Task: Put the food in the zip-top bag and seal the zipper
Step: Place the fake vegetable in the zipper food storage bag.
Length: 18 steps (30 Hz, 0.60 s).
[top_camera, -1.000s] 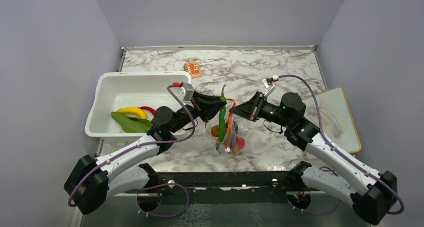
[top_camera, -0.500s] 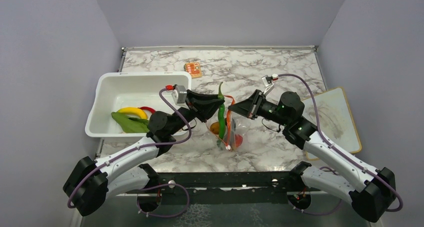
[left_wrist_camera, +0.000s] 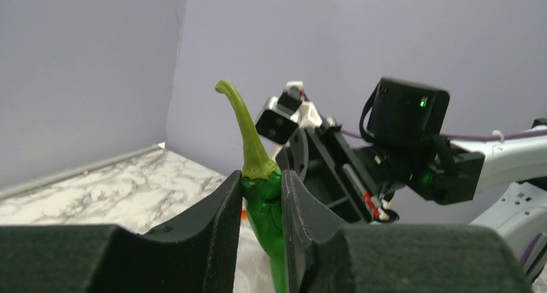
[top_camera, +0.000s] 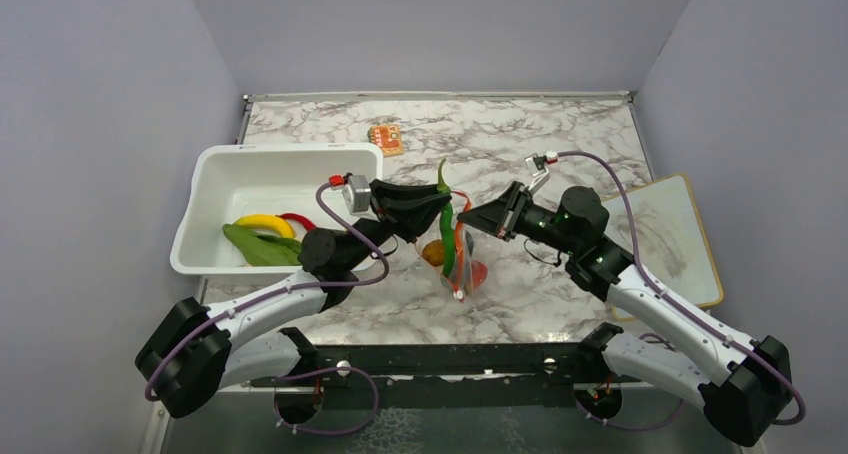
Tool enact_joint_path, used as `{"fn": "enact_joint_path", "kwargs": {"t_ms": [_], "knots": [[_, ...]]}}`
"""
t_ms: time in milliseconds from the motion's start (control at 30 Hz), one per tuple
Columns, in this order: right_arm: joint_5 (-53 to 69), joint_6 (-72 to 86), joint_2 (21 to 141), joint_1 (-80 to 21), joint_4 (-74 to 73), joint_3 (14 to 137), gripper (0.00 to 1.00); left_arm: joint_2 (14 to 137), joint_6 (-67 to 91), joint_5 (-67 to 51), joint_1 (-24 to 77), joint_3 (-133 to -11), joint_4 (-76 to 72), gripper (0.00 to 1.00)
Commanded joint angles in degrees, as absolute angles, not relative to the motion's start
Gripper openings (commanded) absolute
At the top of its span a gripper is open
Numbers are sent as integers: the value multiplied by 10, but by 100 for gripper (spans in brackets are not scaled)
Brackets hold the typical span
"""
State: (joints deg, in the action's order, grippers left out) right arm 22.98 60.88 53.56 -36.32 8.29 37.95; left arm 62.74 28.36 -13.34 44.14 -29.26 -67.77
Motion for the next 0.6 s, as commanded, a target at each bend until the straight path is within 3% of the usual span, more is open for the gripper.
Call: {"fn": "enact_joint_path", "kwargs": {"t_ms": [0,200,567], "knots": [[209,645,533,-365,131,384,1,645,275,-108,457,-243,-774,10],[212,660,557,-364,155,408,1,652,258,-107,473,-210,-777,11],[217,630,549,-365,143,399,1,566,249,-95,474,-197,-622,52]]}}
